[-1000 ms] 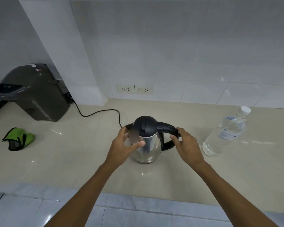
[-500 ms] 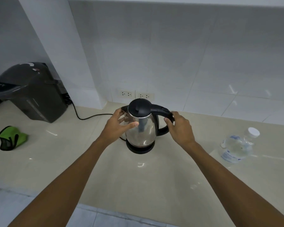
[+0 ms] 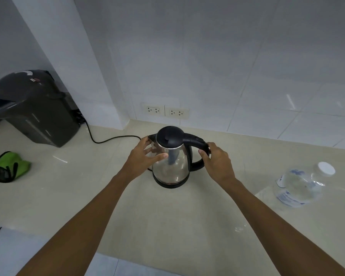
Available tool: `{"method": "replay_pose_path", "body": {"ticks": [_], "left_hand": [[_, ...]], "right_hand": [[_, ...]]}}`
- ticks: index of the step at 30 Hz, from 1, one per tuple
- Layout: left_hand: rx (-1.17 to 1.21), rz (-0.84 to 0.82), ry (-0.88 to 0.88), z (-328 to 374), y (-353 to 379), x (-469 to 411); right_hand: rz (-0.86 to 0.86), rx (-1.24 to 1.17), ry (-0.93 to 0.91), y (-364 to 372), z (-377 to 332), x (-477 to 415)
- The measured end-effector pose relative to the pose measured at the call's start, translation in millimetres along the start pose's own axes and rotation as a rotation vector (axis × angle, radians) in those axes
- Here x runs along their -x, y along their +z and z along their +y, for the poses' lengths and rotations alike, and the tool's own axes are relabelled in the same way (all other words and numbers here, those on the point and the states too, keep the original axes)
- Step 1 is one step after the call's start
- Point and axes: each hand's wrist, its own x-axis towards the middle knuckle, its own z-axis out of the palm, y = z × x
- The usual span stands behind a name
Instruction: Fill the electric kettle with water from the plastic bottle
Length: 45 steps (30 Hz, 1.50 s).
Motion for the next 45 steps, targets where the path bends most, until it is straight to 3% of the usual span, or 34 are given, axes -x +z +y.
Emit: {"method": "replay_pose_path", "body": {"ticks": [7, 12, 15, 36, 40, 45], "left_hand": [[-0.019, -0.009, -0.005, -6.9, -0.4, -3.4], [-0.033, -0.022, -0.016, -6.3, -1.1, 1.6], [-0.046, -0.043, -0.014, -4.5, -1.8, 3.1], [-0.035, -0.039, -0.027, -0.4, -2.4, 6.2], [-0.097, -0.043, -0.018, 2.6, 2.1, 9.8], [-0.278, 0.087, 0.055, 18.1, 5.9, 21.0]], "right_hand": [[-0.039, -0.089, 0.062, -1.7, 0.8, 1.0], [-0.168, -0.481, 0.356, -18.8, -2.9, -4.3], [-0.183, -0.524, 0.434, -23.0, -8.4, -9.1], [-0.152, -0.515, 0.456, -16.0, -10.1, -10.6], [-0.164, -0.425, 0.422, -15.2, -14.8, -10.6], [-0.111, -0.090, 0.260, -27.5, -30.3, -3.9]]}}
